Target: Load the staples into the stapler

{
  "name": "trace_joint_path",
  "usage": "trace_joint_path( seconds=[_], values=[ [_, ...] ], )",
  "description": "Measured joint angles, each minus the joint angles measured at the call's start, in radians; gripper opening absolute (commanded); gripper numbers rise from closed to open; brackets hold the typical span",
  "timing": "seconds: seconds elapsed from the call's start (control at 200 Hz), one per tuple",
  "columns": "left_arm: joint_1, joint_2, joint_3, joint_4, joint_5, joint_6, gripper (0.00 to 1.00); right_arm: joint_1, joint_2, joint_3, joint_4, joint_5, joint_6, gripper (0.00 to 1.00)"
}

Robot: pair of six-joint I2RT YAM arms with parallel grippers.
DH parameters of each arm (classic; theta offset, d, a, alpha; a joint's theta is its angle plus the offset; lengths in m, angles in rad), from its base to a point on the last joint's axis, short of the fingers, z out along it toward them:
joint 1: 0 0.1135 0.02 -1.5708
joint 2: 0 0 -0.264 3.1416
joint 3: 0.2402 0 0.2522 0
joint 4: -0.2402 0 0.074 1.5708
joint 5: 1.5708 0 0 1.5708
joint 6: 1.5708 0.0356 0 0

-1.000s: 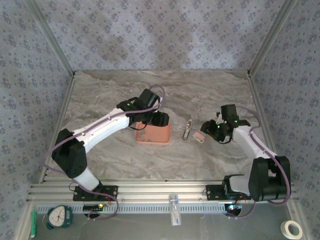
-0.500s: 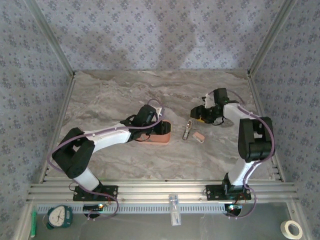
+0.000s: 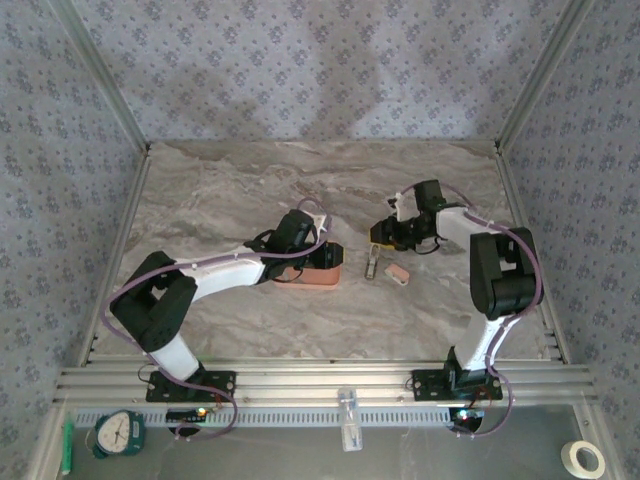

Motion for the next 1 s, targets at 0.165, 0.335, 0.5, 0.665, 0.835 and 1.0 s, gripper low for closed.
trace_joint_path(
  seconds=[0.165, 0.335, 0.5, 0.665, 0.835, 1.0],
  values=[
    [0.000, 0.007, 0.000, 0.005, 0.003, 0.007, 0.34, 0.018, -0.030, -0.018, -0.013, 0.004, -0.012, 0.39],
    [0.000, 0.021, -0.001, 0.026, 0.003, 0.011, 0.34, 0.061, -0.040, -0.023, -0.043, 0.037, -0.041, 0.36],
    [0.000, 0.035, -0.001, 0.026, 0.003, 0.011, 0.34, 0.096, -0.059, -0.043, -0.090, 0.106, -0.060, 0.33],
    [0.000, 0.037, -0.002, 0.026, 0.003, 0.011, 0.34, 0.123, -0.075, -0.045, -0.102, 0.163, -0.066, 0.37],
    [0.000, 0.037, -0.002, 0.026, 0.003, 0.011, 0.35, 0.135, -0.148, -0.061, -0.139, 0.228, -0.031, 0.43],
    [0.000, 0.037, -0.006, 0.026, 0.003, 0.011, 0.35, 0.135, -0.216, -0.064, -0.167, 0.293, 0.024, 0.40]
  ],
)
